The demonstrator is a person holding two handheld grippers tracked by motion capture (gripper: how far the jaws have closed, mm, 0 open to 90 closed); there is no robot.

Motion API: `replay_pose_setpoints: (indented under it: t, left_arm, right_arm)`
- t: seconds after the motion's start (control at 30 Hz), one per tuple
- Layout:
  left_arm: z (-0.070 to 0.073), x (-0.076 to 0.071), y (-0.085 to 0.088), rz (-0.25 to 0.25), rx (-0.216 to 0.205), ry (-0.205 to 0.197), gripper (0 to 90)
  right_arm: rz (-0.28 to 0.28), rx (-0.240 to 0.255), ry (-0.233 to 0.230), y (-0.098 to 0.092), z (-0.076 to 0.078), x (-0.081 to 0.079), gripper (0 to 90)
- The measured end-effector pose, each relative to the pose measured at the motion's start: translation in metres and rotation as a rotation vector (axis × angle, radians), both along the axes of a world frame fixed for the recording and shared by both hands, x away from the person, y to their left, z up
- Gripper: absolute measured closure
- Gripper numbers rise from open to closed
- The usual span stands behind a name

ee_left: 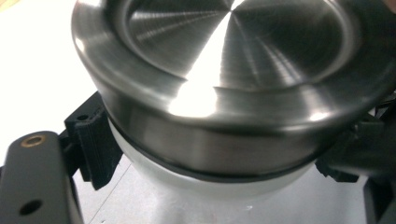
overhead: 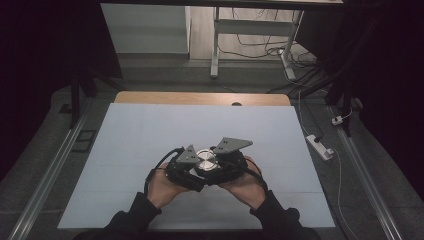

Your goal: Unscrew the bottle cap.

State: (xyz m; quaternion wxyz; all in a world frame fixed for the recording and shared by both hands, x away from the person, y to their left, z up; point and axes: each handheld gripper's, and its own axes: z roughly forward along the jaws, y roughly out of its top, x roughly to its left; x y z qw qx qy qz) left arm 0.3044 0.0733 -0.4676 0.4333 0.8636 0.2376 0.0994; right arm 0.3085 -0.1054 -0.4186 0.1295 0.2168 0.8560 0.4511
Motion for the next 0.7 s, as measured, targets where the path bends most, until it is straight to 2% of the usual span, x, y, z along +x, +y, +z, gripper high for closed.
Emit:
replay_pose_setpoints:
  t: [0.1,0.13,0.17,0.2,0.23,0.27,0.3,0.33,0.37,0.4,0.43,0.5,0.53,0.6,0.63,0.67,0.7]
  left_arm:
    - [0.000,0.001,0.002,-0.036,-0.003,0.004,15.9]
    - [0.000,0.002,0.003,-0.057,-0.005,0.006,15.9]
    - [0.000,0.003,0.004,-0.105,-0.021,0.016,15.9]
    - [0.000,0.003,0.005,-0.122,-0.027,0.018,15.9]
    - [0.000,0.003,0.005,-0.122,-0.027,0.018,15.9]
    - [0.000,0.004,0.006,-0.174,-0.041,0.030,15.9]
    - [0.000,0.004,0.006,-0.174,-0.041,0.030,15.9]
    - [0.000,0.004,0.007,-0.205,-0.048,0.034,15.9]
    - [0.000,0.004,0.008,-0.249,-0.065,0.042,15.9]
    - [0.000,0.004,0.008,-0.277,-0.075,0.045,15.9]
    - [0.000,0.003,0.007,-0.326,-0.082,0.049,15.9]
    - [0.000,0.002,0.006,-0.327,-0.074,0.048,15.9]
    - [0.000,0.002,0.004,-0.291,-0.061,0.044,15.9]
    - [-0.001,0.002,0.004,-0.228,-0.055,0.041,15.9]
    - [-0.001,0.002,0.004,-0.228,-0.055,0.041,15.9]
    - [-0.001,0.002,0.004,-0.190,-0.040,0.035,15.9]
    - [-0.001,0.003,0.005,-0.157,-0.030,0.029,15.9]
  right_arm:
    - [0.027,0.004,0.021,-0.003,0.002,0.002,19.5]
    - [0.065,0.009,0.045,-0.006,0.003,0.004,19.5]
    - [0.089,0.017,0.051,-0.008,0.004,0.006,19.6]
    - [0.114,0.021,0.061,-0.010,0.004,0.007,19.5]
    - [0.114,0.021,0.061,-0.010,0.004,0.007,19.5]
    - [0.186,0.029,0.073,-0.014,0.005,0.010,19.5]
    - [0.214,0.030,0.076,-0.016,0.005,0.011,19.5]
    - [0.214,0.030,0.076,-0.016,0.005,0.011,19.5]
    - [0.307,0.041,0.085,-0.020,0.006,0.014,19.5]
    - [0.342,0.042,0.083,-0.022,0.006,0.014,19.5]
    - [0.383,0.048,0.083,-0.024,0.006,0.015,19.4]
    - [0.426,0.049,0.099,-0.027,0.006,0.017,19.3]
    - [0.417,0.042,0.097,-0.028,0.006,0.017,18.9]
    - [0.348,0.033,0.097,-0.027,0.007,0.016,13.3]
    - [0.348,0.033,0.097,-0.027,0.007,0.016,13.3]
    - [0.317,0.032,0.102,-0.027,0.008,0.015,10.4]
    - [0.247,0.024,0.095,-0.024,0.010,0.013,6.4]
